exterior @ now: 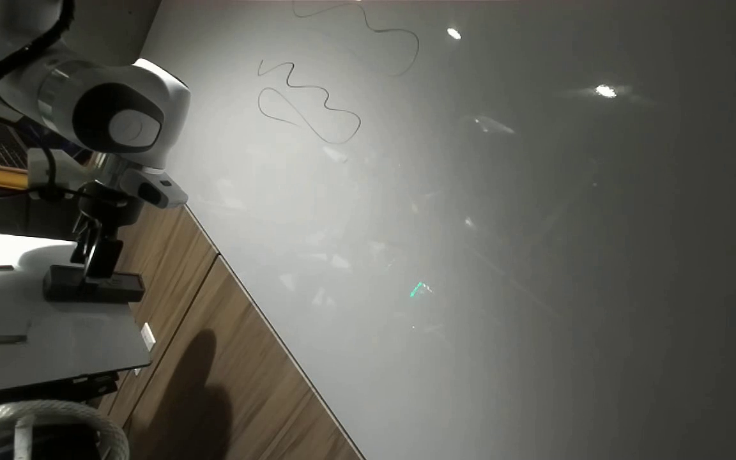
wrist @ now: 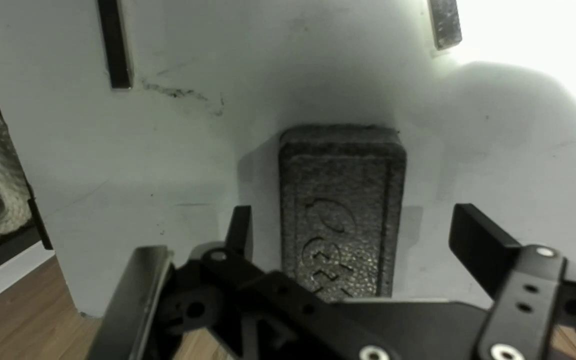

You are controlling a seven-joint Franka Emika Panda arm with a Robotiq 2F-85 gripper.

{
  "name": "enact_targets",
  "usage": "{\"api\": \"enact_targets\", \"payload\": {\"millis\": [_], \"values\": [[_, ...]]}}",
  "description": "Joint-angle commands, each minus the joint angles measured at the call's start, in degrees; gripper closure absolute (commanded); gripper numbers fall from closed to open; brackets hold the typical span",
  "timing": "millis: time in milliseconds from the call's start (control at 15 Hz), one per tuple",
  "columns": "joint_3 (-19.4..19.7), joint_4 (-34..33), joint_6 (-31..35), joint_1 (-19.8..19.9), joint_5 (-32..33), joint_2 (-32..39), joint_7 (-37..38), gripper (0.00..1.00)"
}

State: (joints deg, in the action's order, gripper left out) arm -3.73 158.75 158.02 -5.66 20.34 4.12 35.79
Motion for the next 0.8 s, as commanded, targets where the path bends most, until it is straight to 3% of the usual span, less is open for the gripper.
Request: {"api": "enact_targets", "payload": {"millis": [0,400,733], "values": [[-0.02,-0.04,1.1,-0.11,3.84,-0.07,3.68,0.0],[0.19,-0.06,1.2,0.65,6.34,-0.02,5.78,0.0],[0.01,-0.09,0.83,0.7,6.98,-0.34,6.52,0.4]]}}
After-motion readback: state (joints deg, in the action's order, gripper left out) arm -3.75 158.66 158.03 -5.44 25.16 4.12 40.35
